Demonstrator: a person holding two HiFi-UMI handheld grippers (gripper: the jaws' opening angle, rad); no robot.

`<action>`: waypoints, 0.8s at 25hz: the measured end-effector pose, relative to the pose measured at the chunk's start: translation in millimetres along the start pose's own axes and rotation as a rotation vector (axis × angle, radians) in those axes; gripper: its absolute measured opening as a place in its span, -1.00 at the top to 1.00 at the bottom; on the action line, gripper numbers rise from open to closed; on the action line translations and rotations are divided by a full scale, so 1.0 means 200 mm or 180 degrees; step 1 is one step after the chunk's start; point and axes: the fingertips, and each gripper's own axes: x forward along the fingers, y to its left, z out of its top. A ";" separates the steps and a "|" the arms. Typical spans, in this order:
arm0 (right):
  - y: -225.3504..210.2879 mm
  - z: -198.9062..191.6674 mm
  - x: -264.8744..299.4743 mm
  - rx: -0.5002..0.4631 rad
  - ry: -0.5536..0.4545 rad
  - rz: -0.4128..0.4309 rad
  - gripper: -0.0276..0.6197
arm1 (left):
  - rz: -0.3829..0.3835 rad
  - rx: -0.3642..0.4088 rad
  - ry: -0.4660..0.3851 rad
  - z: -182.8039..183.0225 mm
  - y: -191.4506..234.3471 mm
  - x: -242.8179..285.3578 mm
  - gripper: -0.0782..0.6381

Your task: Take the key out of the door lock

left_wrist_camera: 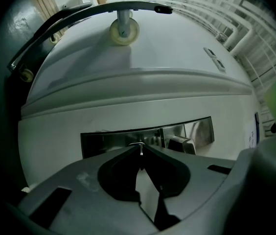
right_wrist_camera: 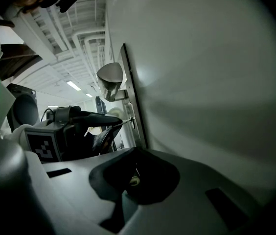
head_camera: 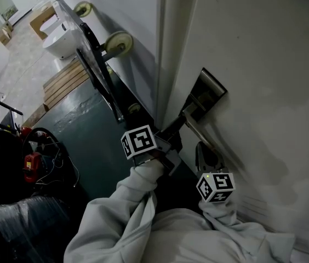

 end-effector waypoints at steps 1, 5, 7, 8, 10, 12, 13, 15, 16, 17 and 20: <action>0.00 0.00 0.00 0.0002 0.0000 -0.0002 0.75 | 0.0005 0.0009 -0.0002 0.00 0.00 0.00 0.71; -0.02 -0.01 -0.01 0.0012 0.0006 -0.0015 0.75 | -0.0025 -0.0084 -0.0038 0.00 0.00 -0.05 0.71; -0.03 -0.01 -0.01 0.0019 0.0018 -0.0037 0.75 | -0.0059 -0.0071 -0.0053 -0.01 -0.01 -0.09 0.71; -0.04 -0.02 0.00 0.0030 0.0022 -0.0042 0.75 | -0.0057 -0.0050 -0.0052 -0.01 -0.01 -0.11 0.71; -0.02 -0.02 0.01 0.0044 0.0016 -0.0019 0.75 | -0.0077 -0.0028 -0.0050 -0.01 -0.01 -0.12 0.71; 0.00 -0.02 0.01 0.0039 0.0010 0.0018 0.75 | -0.0102 -0.0028 -0.0054 -0.02 -0.01 -0.13 0.70; 0.01 -0.02 0.02 0.0037 0.0010 0.0033 0.75 | -0.0078 -0.0033 -0.0055 -0.03 0.00 -0.13 0.70; 0.02 -0.02 0.01 0.0035 0.0006 0.0064 0.75 | -0.0035 -0.0035 -0.0060 -0.04 0.01 -0.15 0.70; 0.04 -0.02 0.01 0.0031 -0.0001 0.0080 0.75 | -0.0023 -0.0021 -0.0065 -0.04 0.01 -0.17 0.70; 0.05 -0.02 0.00 0.0025 -0.0009 0.0094 0.75 | -0.0016 0.0005 -0.0071 -0.05 0.01 -0.18 0.70; 0.07 -0.03 -0.02 0.0009 -0.0023 0.0127 0.75 | -0.0024 0.0127 -0.0085 -0.04 0.00 -0.22 0.70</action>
